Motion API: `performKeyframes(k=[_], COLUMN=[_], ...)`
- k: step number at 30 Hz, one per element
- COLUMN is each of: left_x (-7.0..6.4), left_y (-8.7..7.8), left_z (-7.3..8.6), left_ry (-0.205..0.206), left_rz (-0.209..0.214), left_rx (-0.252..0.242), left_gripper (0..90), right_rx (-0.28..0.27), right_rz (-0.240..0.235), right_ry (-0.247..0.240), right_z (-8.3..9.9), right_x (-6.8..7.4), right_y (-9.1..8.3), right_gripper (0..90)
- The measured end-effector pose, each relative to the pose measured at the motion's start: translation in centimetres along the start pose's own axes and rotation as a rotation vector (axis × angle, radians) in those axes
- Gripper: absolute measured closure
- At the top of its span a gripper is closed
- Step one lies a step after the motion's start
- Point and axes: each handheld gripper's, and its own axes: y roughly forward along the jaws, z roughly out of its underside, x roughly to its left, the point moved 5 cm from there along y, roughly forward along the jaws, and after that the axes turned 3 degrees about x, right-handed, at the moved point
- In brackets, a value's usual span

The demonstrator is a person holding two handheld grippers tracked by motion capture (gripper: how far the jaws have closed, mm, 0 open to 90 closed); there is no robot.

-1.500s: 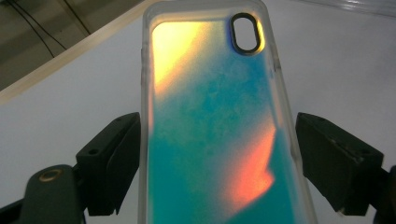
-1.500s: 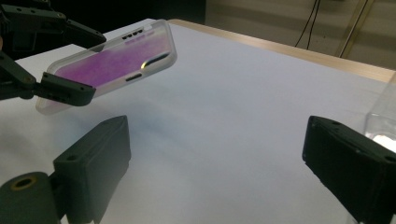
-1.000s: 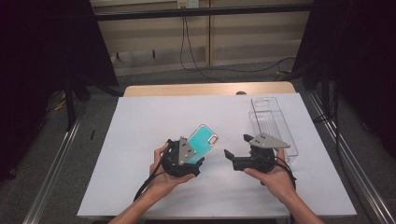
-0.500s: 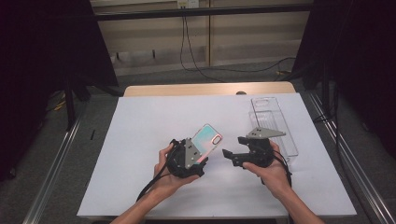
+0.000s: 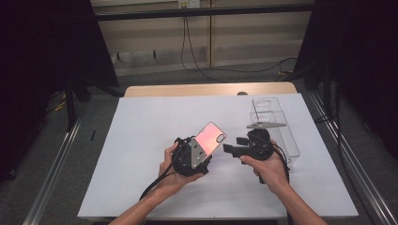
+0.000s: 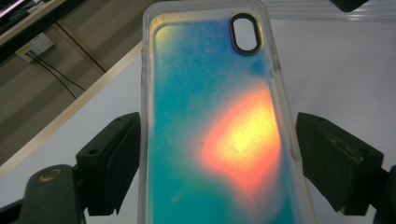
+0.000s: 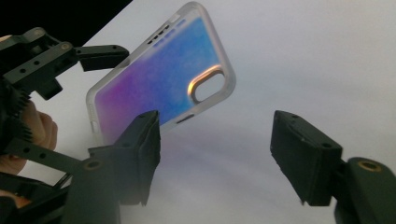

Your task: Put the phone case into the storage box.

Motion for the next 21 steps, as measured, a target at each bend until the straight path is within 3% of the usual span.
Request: performKeyframes(k=[8, 11, 21], left_x=[-0.2, -0.2, 0.0], left_y=[-0.4, -0.3, -0.3], left_z=[-0.3, -0.3, -0.3], left_ry=[0.018, 0.014, 0.006], left_rz=[-0.024, -0.029, -0.035], left_rx=[-0.033, -0.020, -0.031], left_gripper=[17.1, 17.1, 17.1], right_rx=[0.014, 0.010, 0.047], right_rz=[-0.017, -0.028, -0.045], right_ry=[0.035, 0.046, 0.095], right_z=[-0.8, -1.1, -1.3], right_x=[0.0, 0.2, 0.4], right_y=[0.3, 0.5, 1.3], right_gripper=[46.8, 52.9, 60.4])
